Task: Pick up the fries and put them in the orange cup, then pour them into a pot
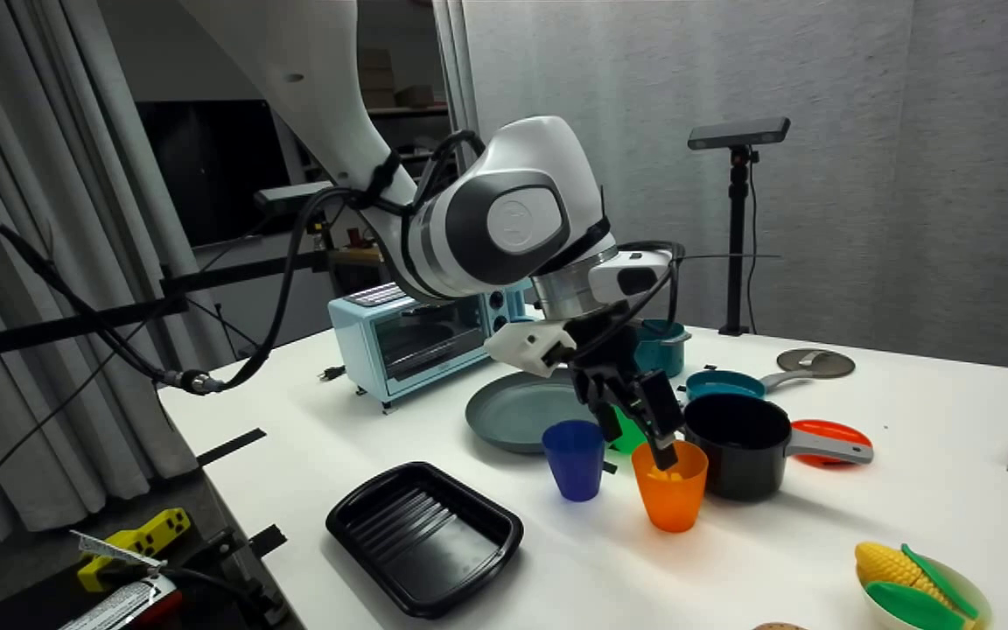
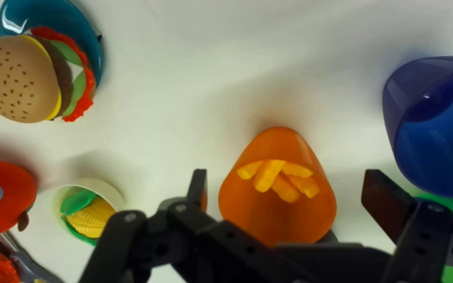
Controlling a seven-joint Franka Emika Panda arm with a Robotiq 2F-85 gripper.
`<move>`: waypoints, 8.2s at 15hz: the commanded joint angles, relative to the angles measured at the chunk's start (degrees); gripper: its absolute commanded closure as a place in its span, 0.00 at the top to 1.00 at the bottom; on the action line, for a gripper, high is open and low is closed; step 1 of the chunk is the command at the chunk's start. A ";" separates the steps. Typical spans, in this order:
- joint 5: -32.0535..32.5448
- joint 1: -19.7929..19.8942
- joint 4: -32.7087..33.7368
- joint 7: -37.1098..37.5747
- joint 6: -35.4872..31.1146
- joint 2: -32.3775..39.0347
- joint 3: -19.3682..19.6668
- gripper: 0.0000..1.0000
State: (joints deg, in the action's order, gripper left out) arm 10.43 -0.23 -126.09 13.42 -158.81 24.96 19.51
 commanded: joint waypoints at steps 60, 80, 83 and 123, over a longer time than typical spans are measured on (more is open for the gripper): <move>-20.34 9.63 16.73 -5.21 11.98 1.70 -11.95 0.56; -29.79 18.72 44.34 -3.64 31.92 15.08 -12.97 0.56; -25.70 16.10 40.42 -4.40 24.67 12.12 -11.45 0.56; -34.24 -21.41 20.43 -1.94 -45.61 33.15 24.94 0.56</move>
State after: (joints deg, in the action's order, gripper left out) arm -20.83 -21.35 -111.48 11.11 -204.78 52.22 42.02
